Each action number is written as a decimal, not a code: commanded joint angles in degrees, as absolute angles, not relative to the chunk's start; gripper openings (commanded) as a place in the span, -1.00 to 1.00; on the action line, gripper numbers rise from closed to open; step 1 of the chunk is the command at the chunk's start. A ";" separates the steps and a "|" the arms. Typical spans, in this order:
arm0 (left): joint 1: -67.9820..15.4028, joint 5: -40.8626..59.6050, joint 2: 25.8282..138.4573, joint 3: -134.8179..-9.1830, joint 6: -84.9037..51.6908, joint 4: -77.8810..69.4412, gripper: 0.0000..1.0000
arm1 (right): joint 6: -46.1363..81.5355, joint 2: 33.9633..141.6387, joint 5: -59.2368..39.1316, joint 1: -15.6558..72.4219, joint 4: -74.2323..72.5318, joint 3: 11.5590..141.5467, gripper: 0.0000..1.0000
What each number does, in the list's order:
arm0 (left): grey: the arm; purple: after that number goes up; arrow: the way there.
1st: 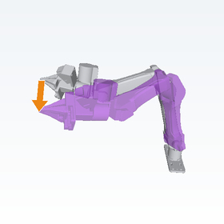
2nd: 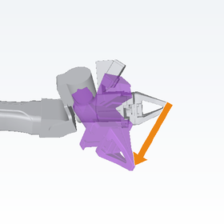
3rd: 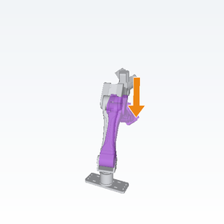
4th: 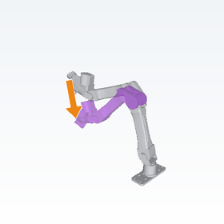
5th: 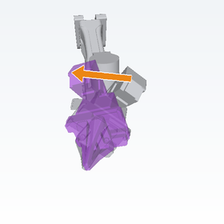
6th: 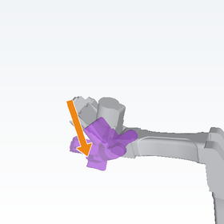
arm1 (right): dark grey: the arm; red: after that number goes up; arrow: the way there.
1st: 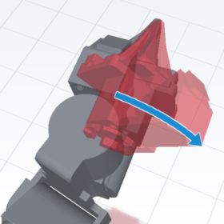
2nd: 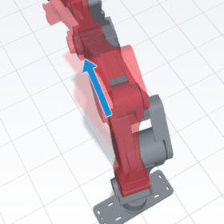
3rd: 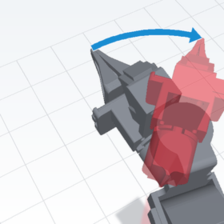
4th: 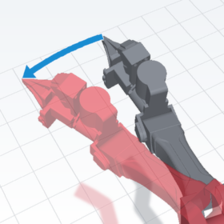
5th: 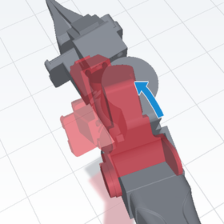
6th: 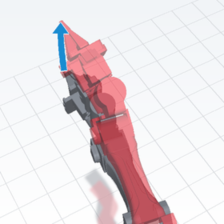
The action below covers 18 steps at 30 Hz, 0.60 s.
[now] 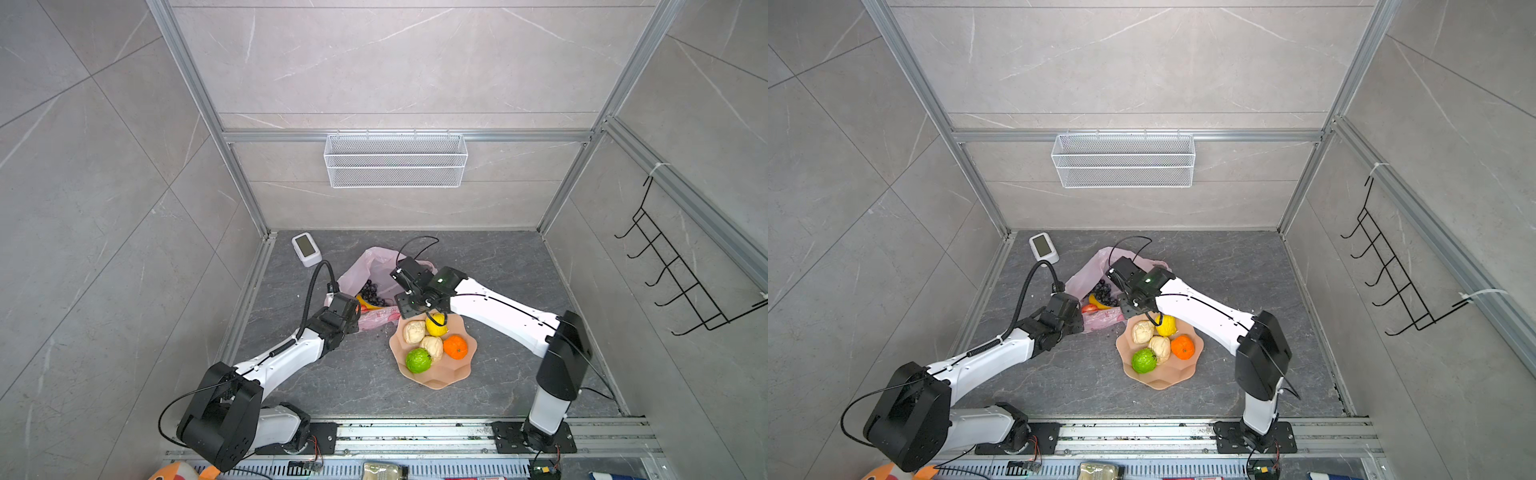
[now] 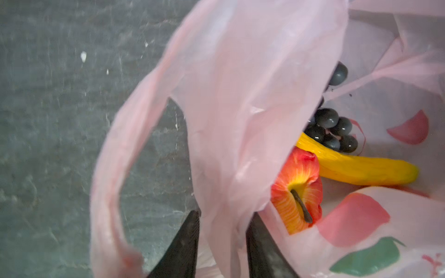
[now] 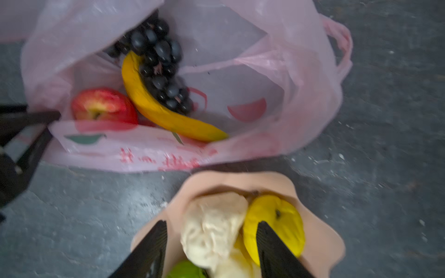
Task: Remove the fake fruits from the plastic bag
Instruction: 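Raise the right gripper from the bowl and move it toward the bag, then reach the right gripper into the bag and close it on the red apple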
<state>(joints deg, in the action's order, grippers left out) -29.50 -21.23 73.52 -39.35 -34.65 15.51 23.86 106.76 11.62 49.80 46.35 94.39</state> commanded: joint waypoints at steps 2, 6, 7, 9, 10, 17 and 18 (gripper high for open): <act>-29.18 -20.92 67.03 -44.05 -45.42 27.48 0.26 | 24.79 108.96 7.16 49.66 39.31 94.92 0.23; -29.18 -15.70 65.08 -46.40 -50.17 30.08 0.52 | 24.15 109.24 7.64 49.66 35.84 92.16 0.24; -29.18 -14.27 65.48 -46.85 -51.28 29.71 0.56 | 23.91 109.46 8.11 49.66 35.33 91.88 0.24; -29.22 -11.37 66.61 -47.37 -53.47 27.70 0.60 | 23.09 109.95 8.60 49.70 33.63 90.94 0.24; -29.24 -10.42 67.32 -47.39 -54.36 26.35 0.62 | 23.03 110.11 8.86 49.66 32.94 90.65 0.24; -29.26 -6.03 77.36 -50.81 -58.80 24.47 0.70 | 23.03 108.87 10.88 49.64 30.53 87.47 0.25; -29.27 -5.19 78.66 -50.96 -59.41 24.35 0.70 | 22.92 108.66 11.15 49.66 30.33 87.10 0.25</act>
